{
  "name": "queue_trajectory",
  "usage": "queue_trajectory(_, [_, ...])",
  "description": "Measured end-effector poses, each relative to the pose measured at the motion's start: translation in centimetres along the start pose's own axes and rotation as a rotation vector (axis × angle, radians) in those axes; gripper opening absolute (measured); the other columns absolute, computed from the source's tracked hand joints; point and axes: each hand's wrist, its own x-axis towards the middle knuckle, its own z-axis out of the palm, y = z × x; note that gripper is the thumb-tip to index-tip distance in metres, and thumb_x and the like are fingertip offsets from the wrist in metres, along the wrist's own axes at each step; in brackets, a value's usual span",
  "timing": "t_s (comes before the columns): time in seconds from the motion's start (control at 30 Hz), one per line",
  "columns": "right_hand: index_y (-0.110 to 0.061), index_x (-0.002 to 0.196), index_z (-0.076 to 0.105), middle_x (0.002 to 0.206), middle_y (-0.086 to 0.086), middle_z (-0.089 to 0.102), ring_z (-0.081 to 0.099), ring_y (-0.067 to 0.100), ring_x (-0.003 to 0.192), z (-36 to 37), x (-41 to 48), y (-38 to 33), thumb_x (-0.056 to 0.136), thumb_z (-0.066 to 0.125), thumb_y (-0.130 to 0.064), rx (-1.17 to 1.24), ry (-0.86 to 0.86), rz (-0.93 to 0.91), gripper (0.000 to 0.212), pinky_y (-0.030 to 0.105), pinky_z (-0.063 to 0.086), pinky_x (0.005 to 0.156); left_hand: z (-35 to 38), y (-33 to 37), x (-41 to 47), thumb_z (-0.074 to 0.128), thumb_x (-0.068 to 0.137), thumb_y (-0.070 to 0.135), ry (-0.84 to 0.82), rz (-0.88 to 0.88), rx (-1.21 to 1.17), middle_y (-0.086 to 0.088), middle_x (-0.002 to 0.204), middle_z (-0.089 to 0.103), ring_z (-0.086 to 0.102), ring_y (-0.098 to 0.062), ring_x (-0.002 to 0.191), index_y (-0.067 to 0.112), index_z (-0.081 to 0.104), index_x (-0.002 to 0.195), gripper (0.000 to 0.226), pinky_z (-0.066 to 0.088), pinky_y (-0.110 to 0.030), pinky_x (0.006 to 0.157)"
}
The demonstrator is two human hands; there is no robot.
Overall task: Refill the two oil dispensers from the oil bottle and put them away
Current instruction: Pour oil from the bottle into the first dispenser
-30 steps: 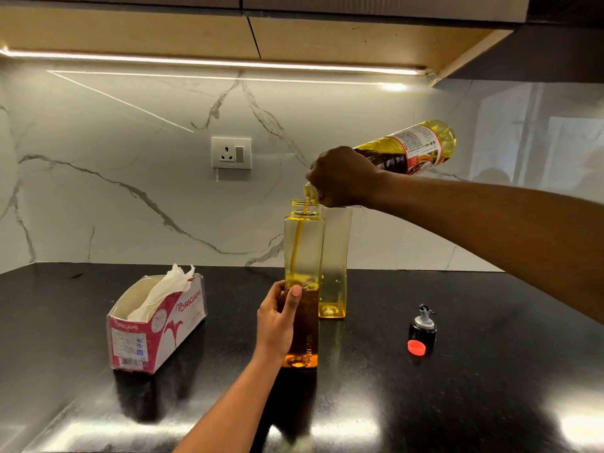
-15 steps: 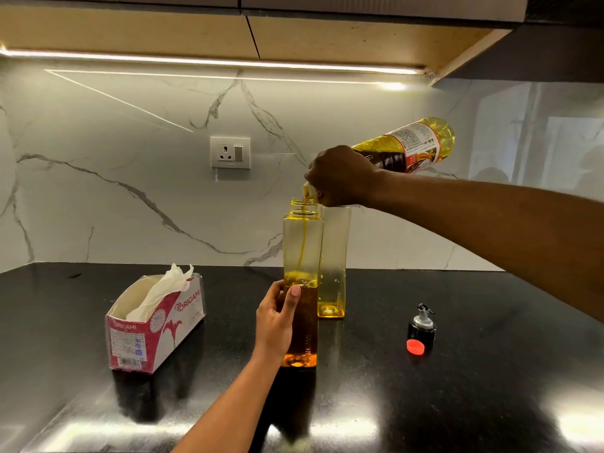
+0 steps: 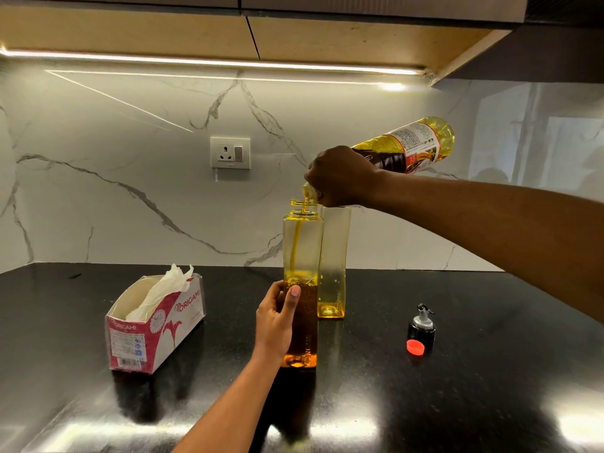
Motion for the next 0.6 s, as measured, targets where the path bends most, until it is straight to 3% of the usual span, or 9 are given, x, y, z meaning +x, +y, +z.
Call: queue_trajectory(0.6, [-0.01, 0.084, 0.066, 0.08, 0.006, 0.066, 0.065, 0.024, 0.076, 0.31, 0.18, 0.03, 0.088, 0.046, -0.028, -0.001, 0.008, 0.007, 0.027, 0.027, 0.035, 0.057, -0.05, -0.17, 0.04, 0.061, 0.059, 0.083, -0.003, -0.021, -0.004, -0.005, 0.088, 0.068, 0.068, -0.026, 0.084, 0.02, 0.062, 0.1, 0.076, 0.058, -0.038, 0.073])
